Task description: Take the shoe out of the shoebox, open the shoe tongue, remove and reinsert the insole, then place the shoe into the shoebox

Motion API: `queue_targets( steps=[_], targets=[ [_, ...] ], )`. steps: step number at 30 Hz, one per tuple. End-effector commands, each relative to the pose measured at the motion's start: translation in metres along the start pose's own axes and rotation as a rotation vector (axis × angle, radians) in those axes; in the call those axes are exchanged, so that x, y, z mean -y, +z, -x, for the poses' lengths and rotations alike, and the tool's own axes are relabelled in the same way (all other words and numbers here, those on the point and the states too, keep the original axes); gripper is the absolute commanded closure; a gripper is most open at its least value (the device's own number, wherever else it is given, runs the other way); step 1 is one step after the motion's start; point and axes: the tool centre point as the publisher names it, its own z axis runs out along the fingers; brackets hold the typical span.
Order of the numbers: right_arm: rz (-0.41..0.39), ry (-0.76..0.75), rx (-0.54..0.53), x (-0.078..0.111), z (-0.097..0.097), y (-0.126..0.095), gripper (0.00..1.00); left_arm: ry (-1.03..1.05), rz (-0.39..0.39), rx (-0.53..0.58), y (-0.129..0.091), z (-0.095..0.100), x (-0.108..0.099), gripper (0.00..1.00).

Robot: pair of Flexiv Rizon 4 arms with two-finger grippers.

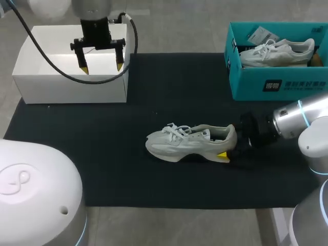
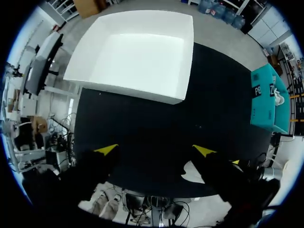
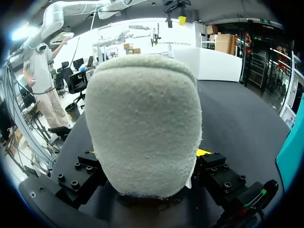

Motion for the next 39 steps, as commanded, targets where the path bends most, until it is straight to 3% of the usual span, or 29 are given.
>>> queue_targets(
  steps=[1,11,17,25,29,39],
  targets=[
    [-0.002,0.0,0.004,0.002,0.001,0.005,1.0,0.028,-0.062,-0.034,0.011,-0.016,-0.026,0.0],
    [-0.002,0.0,0.004,0.002,0.001,0.005,1.0,0.216,0.004,-0.063,0.028,-0.078,-0.068,0.0],
    [-0.002,0.0,0.004,0.002,0.001,0.005,1.0,0.231,0.0,-0.071,0.032,-0.103,-0.089,0.0],
    [-0.002,0.0,0.004,0.002,0.001,0.005,1.0,0.22,0.04,-0.176,0.03,-0.136,-0.122,0.0],
    [-0.002,0.0,0.004,0.002,0.001,0.005,1.0,0.274,0.042,-0.152,0.033,-0.157,-0.143,0.0],
    [-0.002,0.0,0.004,0.002,0.001,0.005,1.0,0.39,0.063,-0.102,0.055,-0.177,-0.179,0.0]
  ],
)
